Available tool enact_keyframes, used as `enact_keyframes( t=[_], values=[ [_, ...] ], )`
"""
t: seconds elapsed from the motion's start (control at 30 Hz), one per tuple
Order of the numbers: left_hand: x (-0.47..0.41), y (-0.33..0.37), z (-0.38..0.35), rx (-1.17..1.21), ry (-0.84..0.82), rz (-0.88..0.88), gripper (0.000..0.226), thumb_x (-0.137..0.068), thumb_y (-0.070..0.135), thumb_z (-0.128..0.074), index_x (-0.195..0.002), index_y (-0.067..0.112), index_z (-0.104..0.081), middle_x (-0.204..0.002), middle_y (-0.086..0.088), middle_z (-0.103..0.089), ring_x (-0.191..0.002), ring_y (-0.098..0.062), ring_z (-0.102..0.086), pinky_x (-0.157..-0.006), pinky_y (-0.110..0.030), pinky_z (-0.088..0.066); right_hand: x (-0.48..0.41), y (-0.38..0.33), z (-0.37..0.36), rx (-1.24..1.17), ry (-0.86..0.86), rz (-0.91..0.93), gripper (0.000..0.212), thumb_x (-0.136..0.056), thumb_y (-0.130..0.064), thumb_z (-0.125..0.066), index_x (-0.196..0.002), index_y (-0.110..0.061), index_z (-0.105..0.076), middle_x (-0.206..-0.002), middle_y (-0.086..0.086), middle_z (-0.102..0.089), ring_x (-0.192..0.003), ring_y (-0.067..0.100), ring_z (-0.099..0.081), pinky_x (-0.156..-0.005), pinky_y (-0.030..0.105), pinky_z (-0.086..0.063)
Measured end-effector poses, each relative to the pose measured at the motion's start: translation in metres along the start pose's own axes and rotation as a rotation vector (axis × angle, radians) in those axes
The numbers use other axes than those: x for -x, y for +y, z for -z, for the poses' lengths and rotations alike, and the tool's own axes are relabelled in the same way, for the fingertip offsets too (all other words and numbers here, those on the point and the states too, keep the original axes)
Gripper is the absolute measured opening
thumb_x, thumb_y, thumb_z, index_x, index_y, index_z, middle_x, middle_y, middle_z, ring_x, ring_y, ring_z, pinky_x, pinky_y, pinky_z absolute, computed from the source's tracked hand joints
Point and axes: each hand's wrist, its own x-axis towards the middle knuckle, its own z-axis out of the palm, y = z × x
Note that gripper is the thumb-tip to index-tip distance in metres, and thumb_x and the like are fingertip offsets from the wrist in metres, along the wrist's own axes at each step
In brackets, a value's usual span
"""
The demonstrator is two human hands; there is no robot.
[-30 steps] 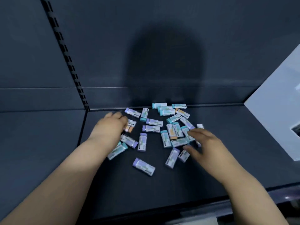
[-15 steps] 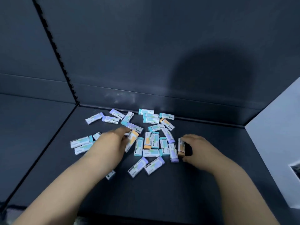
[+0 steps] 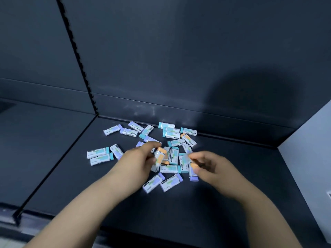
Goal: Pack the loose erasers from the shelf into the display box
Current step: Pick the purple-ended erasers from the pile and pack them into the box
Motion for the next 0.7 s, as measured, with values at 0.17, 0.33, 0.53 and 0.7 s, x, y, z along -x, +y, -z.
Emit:
enact_keyframes(
  t=[0.17,0.33,0.53,0.7],
  values=[
    [0.008,0.000,0.000,0.164,-0.075,0.045,0.034,-0.092,0.015,-0.053,-0.116,0.038,-0.050,-0.077,0.011,-0.061,-0.069,-0.002,-0.056,-0.066,-0.013,-0.043,-0.006,-0.013,-0.026,0.029,-0.009,-0.055,0.021,-0.096,-0.023,-0.040,-0.096,-0.030,-0.059,-0.077,-0.008,-0.072,-0.061,0.005,-0.058,-0.067,0.020,-0.047],
    [0.017,-0.005,-0.006,0.178,-0.111,0.097,0.028,-0.090,0.014,-0.056,-0.114,0.027,-0.054,-0.088,0.004,-0.064,-0.074,-0.009,-0.061,-0.071,-0.020,-0.047,-0.016,-0.017,-0.051,0.173,-0.017,0.001,0.021,-0.095,-0.023,-0.044,-0.108,-0.026,-0.061,-0.071,-0.002,-0.065,-0.062,0.005,-0.060,-0.062,0.011,-0.042],
    [0.020,-0.001,-0.018,-0.291,-0.044,-0.031,0.037,-0.093,0.032,-0.044,-0.130,0.037,-0.039,-0.113,0.004,-0.050,-0.097,-0.020,-0.058,-0.072,-0.029,-0.047,-0.026,-0.006,-0.068,0.535,0.138,0.113,0.025,-0.091,-0.025,-0.053,-0.113,-0.022,-0.065,-0.099,-0.005,-0.059,-0.094,0.013,-0.058,-0.084,0.021,-0.043],
    [0.013,-0.009,-0.002,-0.268,-0.151,-0.058,0.040,-0.092,0.035,-0.050,-0.131,0.039,-0.042,-0.123,0.012,-0.043,-0.112,-0.013,-0.050,-0.088,-0.028,-0.045,-0.021,-0.001,-0.053,0.460,0.014,0.099,0.056,-0.077,-0.040,-0.069,-0.128,-0.026,-0.053,-0.115,-0.019,-0.040,-0.108,-0.001,-0.040,-0.089,0.001,-0.024]
  ],
)
